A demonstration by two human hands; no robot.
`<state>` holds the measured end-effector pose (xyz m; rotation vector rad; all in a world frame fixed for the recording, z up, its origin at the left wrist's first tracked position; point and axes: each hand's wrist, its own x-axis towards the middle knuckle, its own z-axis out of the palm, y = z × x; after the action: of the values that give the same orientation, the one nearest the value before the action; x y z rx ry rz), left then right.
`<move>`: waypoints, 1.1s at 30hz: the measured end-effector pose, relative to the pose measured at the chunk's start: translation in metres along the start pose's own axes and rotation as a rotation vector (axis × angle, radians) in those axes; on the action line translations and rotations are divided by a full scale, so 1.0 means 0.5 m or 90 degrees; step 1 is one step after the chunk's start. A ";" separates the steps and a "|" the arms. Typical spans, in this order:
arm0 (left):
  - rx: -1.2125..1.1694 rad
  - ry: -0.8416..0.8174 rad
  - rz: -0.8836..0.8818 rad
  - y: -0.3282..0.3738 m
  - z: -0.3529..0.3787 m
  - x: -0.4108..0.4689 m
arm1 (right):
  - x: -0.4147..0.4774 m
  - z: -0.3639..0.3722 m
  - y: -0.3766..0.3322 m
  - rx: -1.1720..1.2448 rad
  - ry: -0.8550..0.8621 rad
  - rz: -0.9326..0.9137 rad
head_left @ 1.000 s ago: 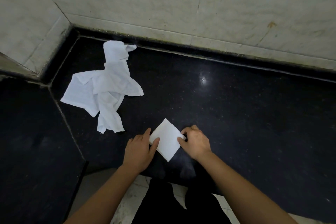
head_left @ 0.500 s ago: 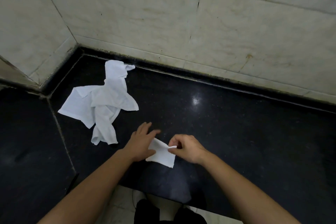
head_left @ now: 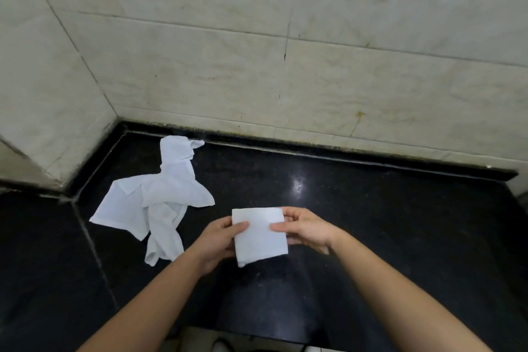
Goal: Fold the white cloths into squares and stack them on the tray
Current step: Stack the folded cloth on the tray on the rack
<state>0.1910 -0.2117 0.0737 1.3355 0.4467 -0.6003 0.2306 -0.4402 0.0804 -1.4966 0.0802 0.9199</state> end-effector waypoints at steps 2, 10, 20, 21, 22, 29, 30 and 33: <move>-0.012 -0.007 -0.018 -0.001 -0.004 -0.001 | -0.006 0.005 0.013 -0.006 0.032 0.010; -0.064 -0.135 -0.063 -0.045 0.029 0.019 | -0.076 -0.007 0.087 0.098 0.149 0.069; 0.152 -0.298 -0.077 -0.069 0.216 0.016 | -0.294 -0.075 0.212 0.196 0.277 0.042; 0.165 -0.310 -0.073 -0.067 0.230 0.009 | -0.311 -0.080 0.217 0.199 0.276 0.030; 0.174 -0.321 -0.069 -0.067 0.248 0.001 | -0.331 -0.085 0.223 0.202 0.276 0.018; 0.211 -0.375 -0.034 -0.101 0.488 -0.099 | -0.581 -0.162 0.290 0.220 0.340 -0.072; 0.220 -0.382 -0.029 -0.112 0.529 -0.116 | -0.620 -0.174 0.309 0.222 0.354 -0.081; 0.259 -0.419 -0.014 -0.163 0.675 -0.175 | -0.759 -0.217 0.383 0.234 0.388 -0.111</move>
<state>0.0596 -0.5399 0.1291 1.4164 -0.2123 -1.1391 -0.0794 -0.7469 0.1284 -1.3631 0.5248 0.2644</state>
